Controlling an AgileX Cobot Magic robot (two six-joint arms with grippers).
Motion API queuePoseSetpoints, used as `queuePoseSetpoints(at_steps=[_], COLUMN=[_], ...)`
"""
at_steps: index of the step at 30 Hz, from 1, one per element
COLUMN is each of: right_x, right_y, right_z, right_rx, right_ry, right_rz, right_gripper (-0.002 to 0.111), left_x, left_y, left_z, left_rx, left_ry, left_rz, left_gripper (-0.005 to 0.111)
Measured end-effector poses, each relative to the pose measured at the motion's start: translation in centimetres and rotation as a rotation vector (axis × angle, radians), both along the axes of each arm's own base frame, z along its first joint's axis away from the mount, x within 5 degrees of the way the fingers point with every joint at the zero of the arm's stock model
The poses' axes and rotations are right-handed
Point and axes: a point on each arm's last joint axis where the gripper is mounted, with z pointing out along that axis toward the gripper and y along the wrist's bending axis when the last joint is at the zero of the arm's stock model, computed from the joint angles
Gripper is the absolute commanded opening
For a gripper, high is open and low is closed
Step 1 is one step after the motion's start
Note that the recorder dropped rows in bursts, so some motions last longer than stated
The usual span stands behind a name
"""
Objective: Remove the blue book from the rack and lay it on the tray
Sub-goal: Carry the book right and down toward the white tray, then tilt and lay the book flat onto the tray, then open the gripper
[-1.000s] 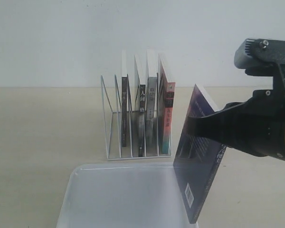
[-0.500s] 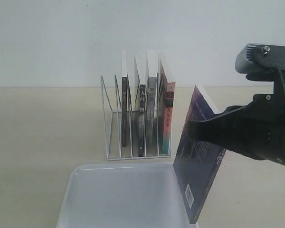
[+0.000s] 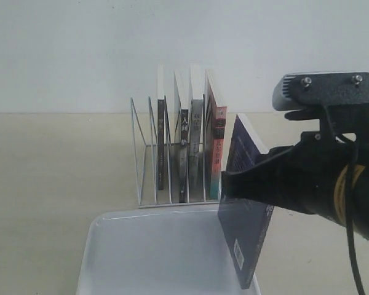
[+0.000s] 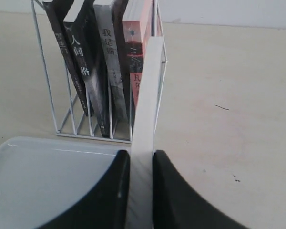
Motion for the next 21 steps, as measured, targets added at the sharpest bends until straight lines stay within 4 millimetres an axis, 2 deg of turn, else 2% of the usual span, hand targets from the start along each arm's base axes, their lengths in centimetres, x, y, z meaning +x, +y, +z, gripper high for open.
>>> queuePoseSetpoints(at_steps=[10,21], right_x=[-2.2,-1.7], right_y=[1.4,2.9], right_z=[0.3,-1.4], right_rx=[-0.054,-0.138], right_ry=[-0.062,-0.081], right_rz=[0.040,0.074], right_gripper=[0.000,0.000], left_x=[0.0,0.0], left_y=[0.0,0.0], left_z=[0.0,0.0], left_rx=[0.000,0.000], left_ry=[0.000,0.000], left_rz=[0.000,0.000], left_gripper=[0.006,0.006])
